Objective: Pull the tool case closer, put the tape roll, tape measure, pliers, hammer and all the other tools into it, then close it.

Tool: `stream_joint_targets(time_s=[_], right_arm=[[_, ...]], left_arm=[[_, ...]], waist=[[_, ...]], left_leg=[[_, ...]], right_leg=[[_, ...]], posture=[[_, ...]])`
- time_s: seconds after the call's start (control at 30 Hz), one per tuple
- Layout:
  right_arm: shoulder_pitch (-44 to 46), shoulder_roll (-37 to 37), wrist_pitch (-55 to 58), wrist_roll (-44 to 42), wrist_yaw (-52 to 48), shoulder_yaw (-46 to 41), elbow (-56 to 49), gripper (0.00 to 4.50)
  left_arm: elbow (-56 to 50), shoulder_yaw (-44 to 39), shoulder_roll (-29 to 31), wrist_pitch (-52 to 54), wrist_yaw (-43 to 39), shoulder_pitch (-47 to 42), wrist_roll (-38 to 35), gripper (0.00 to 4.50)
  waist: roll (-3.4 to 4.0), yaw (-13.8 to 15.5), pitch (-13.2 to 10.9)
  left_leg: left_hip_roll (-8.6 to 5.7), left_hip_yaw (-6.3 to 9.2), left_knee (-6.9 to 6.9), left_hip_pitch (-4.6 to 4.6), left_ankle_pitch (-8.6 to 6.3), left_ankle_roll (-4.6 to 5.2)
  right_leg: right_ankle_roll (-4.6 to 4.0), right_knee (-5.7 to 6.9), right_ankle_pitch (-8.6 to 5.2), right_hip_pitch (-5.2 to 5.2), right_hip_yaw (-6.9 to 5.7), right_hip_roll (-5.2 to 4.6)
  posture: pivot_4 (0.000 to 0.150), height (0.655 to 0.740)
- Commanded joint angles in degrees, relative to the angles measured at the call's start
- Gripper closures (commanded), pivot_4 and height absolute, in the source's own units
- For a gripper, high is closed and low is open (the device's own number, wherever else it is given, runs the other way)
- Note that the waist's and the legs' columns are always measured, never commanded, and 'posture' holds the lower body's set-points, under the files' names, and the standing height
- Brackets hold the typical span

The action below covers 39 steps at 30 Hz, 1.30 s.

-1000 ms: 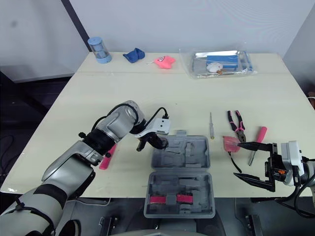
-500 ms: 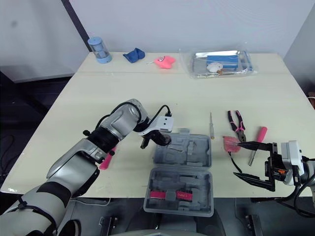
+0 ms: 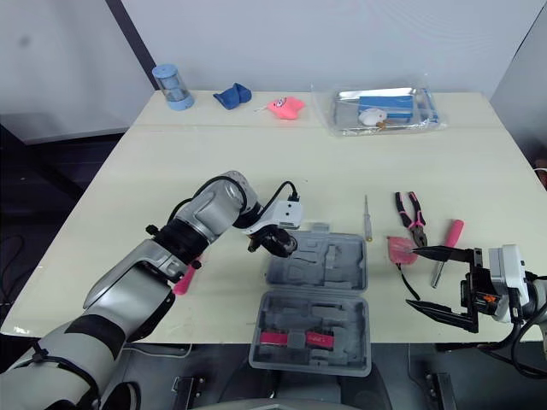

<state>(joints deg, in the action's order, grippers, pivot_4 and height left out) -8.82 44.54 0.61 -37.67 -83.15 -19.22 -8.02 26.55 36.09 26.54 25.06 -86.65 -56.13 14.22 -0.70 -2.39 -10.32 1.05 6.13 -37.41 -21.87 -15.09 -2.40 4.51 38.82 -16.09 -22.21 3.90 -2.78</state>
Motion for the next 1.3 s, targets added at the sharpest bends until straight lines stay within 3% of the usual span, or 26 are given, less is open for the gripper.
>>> stream_joint_targets(time_s=[0.03,0.23,0.37,0.5,0.67,1.03,1.3], right_arm=[[-0.31,0.29,-0.86,-0.53,0.22,-2.09,-0.85,0.00],[-0.50,-0.29,-1.30,-0.30,0.68,-1.74,-0.86,0.00],[-0.88,-0.83,-1.96,-0.16,1.43,-1.61,-0.93,0.00],[-1.15,-1.60,-2.59,0.15,2.33,-1.60,-1.16,0.00],[-1.09,-2.32,-3.21,0.59,3.35,-1.22,-1.38,0.00],[-2.46,-3.57,-4.88,1.36,5.46,-1.55,-2.59,0.00],[-3.28,-3.95,-5.63,1.58,6.53,-1.61,-3.01,0.00]], left_arm=[[-5.66,-2.86,1.05,2.64,-2.57,-1.39,-2.68,2.86],[-9.50,-11.10,1.84,5.93,-2.22,0.37,-11.60,2.86],[-6.76,-17.51,2.20,-0.52,-1.04,5.41,-17.82,2.86],[-0.36,-22.02,1.50,-6.97,0.02,10.75,-21.47,2.86],[11.56,-25.83,-2.01,-16.66,0.40,10.79,-24.12,2.86],[33.95,-26.14,-6.17,-40.37,1.94,4.31,-18.84,2.86],[40.73,-26.09,-7.18,-47.01,5.38,3.02,-15.32,2.86]], waist=[[0.00,0.01,0.00],[0.00,-0.04,0.00],[0.03,-0.19,0.02],[0.03,-0.06,0.02],[0.01,0.40,0.01],[0.01,-0.07,0.01],[0.01,-0.08,0.01]], left_leg=[[0.00,0.00,0.00,0.00,0.00,0.00],[0.00,0.01,0.00,0.00,0.00,0.00],[0.01,0.00,0.00,0.05,0.00,0.00],[0.01,0.01,0.00,0.04,0.00,-0.01],[-0.02,0.04,-0.05,-0.02,0.00,0.00],[-0.04,0.06,-0.04,0.00,0.00,0.00],[-0.05,0.07,-0.04,0.00,0.00,0.00]], right_leg=[[0.00,0.00,0.00,0.00,0.00,0.00],[0.00,0.00,0.00,0.00,0.00,0.00],[0.00,0.02,0.00,0.00,0.00,0.00],[0.00,0.02,0.00,0.00,0.00,0.00],[0.00,0.00,0.00,0.01,-0.06,-0.03],[0.00,0.02,0.00,0.01,-0.06,-0.02],[0.00,0.02,0.00,0.01,-0.07,-0.02]], posture=[[0.150,0.7400],[0.150,0.7400],[0.150,0.7400],[0.150,0.7400],[0.150,0.7400],[0.150,0.7400],[0.150,0.7400]])
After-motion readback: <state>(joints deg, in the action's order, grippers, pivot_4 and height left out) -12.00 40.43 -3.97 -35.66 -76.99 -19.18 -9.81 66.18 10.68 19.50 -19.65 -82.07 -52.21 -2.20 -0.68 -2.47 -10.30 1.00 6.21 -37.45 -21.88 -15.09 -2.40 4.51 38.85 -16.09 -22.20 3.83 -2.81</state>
